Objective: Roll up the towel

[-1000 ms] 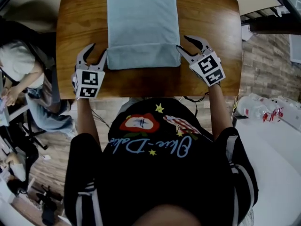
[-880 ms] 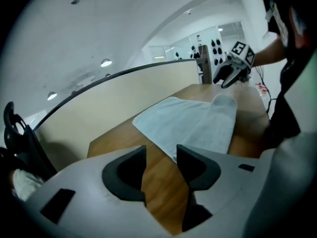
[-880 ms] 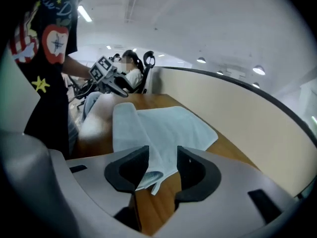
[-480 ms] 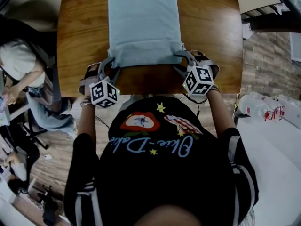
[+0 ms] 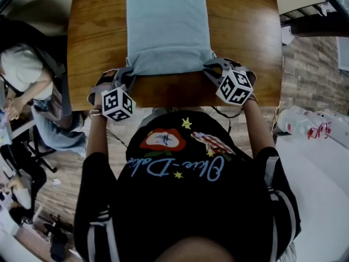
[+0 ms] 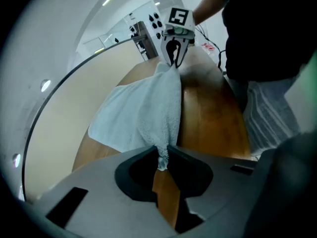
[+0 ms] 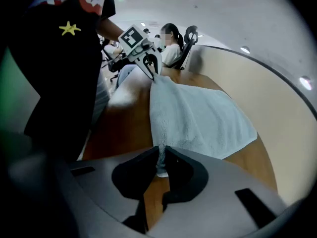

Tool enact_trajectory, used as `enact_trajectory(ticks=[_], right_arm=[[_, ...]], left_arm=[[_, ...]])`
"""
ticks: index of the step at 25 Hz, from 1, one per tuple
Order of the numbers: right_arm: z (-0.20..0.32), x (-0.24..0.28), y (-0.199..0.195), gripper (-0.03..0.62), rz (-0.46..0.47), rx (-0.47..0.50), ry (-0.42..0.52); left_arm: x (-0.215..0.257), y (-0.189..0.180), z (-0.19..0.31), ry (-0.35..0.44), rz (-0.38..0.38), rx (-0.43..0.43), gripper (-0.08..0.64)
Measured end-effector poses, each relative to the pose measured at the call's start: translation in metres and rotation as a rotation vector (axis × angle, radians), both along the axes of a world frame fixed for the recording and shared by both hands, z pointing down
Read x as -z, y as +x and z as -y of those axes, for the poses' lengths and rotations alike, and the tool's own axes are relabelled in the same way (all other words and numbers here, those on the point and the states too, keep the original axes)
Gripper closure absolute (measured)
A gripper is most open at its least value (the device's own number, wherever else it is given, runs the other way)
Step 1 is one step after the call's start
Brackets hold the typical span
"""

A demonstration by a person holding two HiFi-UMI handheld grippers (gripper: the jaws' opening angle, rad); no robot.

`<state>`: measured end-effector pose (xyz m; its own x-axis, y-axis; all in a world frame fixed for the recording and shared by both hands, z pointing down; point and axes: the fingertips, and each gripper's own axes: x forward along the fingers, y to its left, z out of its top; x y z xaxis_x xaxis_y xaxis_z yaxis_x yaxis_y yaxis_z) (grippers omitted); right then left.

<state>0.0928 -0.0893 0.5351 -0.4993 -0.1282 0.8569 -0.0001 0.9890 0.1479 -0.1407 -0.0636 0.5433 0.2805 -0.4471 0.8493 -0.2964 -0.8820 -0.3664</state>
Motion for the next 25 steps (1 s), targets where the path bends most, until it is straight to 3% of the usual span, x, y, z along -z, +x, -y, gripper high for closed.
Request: enact_trajectory(ticks=[4,11,16,20,25], right_arm=[[-0.026,0.015,0.002,0.563,0.067,-0.047,-0.149],[-0.059,0.040,0.009,0.564,0.233,-0.166,-0.475],[-0.033,0.041,0.007,0.563,0.328,-0.265,-0.668],[0.004,0.044,0.003,0.563,0.371,-0.338,-0.663],[0.045,0.040,-0.003,0.563,0.355,-0.397,-0.520]], left_arm=[[0.016,-0.001,-0.021,-0.030,-0.065,0.033,0.512],[0.033,-0.001,-0.059,-0.275,-0.218,0.081,0.514],[0.035,-0.006,-0.040,-0.401,-0.223,0.061,0.514],[0.037,-0.007,-0.011,-0.446,-0.257,0.092,0.514],[0.034,-0.015,0.035,-0.354,-0.313,0.197,0.512]])
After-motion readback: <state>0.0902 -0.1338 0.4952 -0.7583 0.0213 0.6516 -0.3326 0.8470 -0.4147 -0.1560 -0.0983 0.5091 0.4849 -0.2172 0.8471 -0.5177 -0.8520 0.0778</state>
